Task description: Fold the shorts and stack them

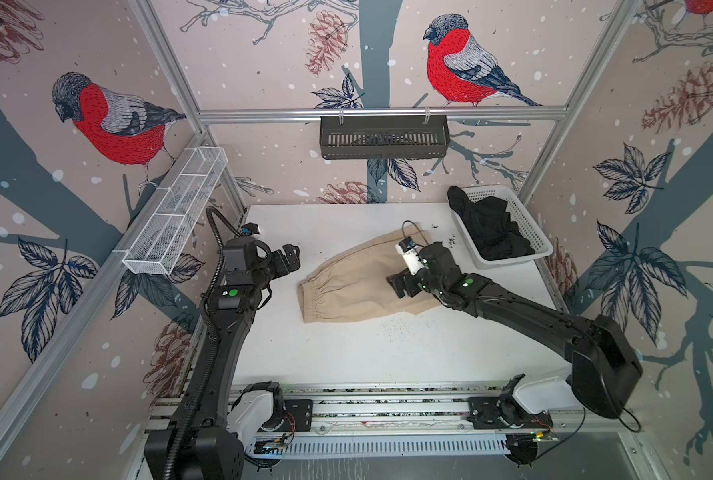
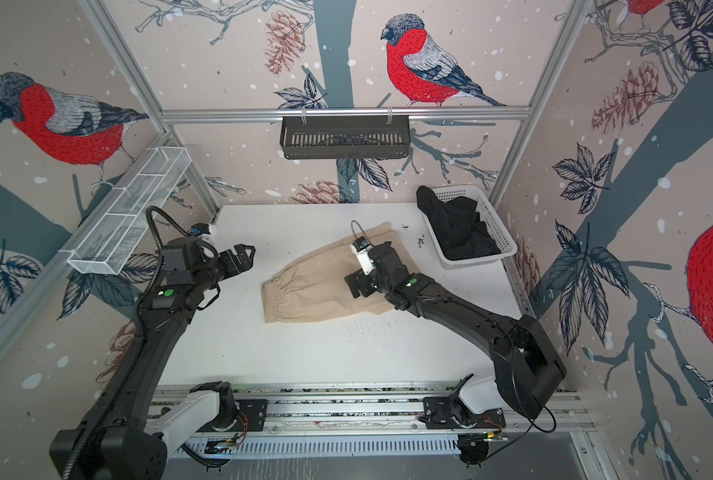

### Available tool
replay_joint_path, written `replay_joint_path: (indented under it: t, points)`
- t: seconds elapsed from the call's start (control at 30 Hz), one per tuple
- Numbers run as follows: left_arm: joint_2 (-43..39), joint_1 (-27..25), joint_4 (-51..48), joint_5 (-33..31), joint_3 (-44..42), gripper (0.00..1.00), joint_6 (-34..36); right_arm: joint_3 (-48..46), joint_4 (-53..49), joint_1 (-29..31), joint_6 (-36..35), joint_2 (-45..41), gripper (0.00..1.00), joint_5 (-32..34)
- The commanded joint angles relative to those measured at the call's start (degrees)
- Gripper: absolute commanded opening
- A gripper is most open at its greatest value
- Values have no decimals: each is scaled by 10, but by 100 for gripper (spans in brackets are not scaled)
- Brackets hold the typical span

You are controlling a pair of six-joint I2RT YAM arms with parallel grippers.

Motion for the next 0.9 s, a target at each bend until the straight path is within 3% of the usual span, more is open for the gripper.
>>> replay_joint_path:
  t: [0.0,0.27,0.43,0.6,0.73,0.87]
  points:
    - [-1,4,-17,-28,24,97,49,33,33,75,-89,35,100,43]
    - [-14,34,16,-22,-11,97,39,122,63,193,-155,203,100,67]
    - [-18,96,37,38,-31,97,9,160,102,241,-215,288,100,102]
    - [-11,158,37,62,-38,97,-1,218,118,274,-282,373,100,184]
    - [1,171,37,92,-36,97,-2,275,114,279,-334,433,100,219]
    - [2,173,30,82,-38,97,1,302,111,274,-372,463,100,238]
